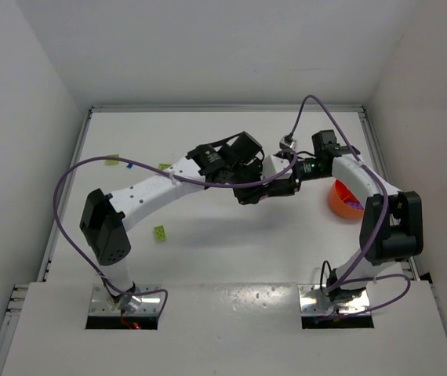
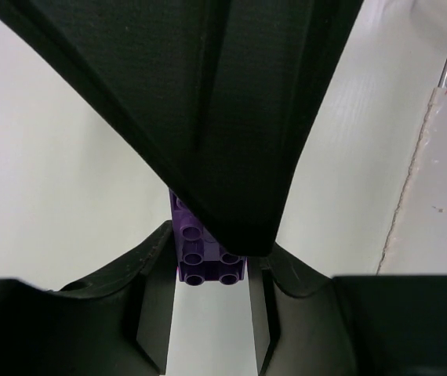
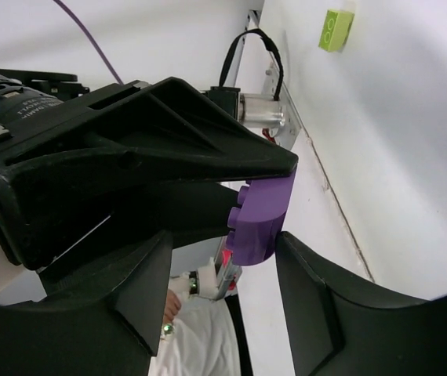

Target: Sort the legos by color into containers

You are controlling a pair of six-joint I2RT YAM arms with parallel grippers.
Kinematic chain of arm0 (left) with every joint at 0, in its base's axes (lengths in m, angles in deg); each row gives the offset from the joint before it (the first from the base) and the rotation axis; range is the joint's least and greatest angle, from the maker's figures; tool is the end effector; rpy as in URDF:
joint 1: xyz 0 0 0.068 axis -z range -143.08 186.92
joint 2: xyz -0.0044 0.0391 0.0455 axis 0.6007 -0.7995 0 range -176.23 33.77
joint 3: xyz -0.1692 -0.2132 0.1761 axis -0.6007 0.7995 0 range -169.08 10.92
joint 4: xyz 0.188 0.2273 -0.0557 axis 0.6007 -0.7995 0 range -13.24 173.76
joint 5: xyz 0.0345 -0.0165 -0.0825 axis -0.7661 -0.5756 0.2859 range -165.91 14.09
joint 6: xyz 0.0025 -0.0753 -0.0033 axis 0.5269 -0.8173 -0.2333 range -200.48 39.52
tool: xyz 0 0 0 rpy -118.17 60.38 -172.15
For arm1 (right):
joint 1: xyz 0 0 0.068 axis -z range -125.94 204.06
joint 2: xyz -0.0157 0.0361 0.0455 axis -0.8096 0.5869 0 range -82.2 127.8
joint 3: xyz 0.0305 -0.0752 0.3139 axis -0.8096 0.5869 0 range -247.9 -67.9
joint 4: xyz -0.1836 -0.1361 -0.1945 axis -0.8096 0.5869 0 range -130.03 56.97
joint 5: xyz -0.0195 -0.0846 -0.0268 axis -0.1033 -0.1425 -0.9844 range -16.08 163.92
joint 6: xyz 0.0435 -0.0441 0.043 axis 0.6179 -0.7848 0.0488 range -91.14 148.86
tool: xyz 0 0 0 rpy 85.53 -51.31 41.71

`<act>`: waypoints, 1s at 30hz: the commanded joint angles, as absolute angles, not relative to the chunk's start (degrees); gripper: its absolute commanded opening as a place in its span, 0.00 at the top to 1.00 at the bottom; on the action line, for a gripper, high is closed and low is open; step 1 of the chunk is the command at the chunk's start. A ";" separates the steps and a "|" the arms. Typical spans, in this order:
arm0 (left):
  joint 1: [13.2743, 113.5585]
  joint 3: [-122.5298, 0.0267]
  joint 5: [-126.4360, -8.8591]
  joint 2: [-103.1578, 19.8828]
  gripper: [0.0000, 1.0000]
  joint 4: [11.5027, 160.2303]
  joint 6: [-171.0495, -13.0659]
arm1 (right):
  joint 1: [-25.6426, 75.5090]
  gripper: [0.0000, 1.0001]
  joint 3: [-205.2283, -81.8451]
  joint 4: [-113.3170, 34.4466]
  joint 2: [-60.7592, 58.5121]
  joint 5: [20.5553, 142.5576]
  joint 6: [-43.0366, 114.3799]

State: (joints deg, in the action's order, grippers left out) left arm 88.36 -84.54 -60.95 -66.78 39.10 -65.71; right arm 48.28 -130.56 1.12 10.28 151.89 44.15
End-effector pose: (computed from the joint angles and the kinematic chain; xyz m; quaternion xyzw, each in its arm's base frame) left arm 0.2712 -0.3666 0.3560 0.5460 0.7554 -0.2233 0.2853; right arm 0.3320 0.0961 0.2574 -0.0400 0.7726 0.6335 0.0128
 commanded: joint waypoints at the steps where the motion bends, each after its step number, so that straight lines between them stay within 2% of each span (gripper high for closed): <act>1: 88.51 -87.51 -61.76 -66.87 1.00 39.38 -65.45 | 47.03 0.45 -130.48 -1.62 8.93 151.97 45.20; 12: 88.51 -87.52 -57.90 -65.81 1.00 39.91 -65.45 | 46.50 0.53 -129.43 -2.15 10.52 149.68 44.68; 18: 88.51 -88.57 -56.57 -65.28 1.00 39.91 -65.98 | 46.50 0.63 -131.18 0.13 12.89 147.74 42.66; 30: 89.04 -89.10 -55.43 -65.28 1.00 39.91 -66.50 | 45.45 0.67 -133.47 3.39 14.56 144.66 40.11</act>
State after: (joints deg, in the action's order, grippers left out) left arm 88.31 -85.26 -59.16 -66.78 35.82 -65.76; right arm 46.31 -131.50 4.04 13.69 148.33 42.48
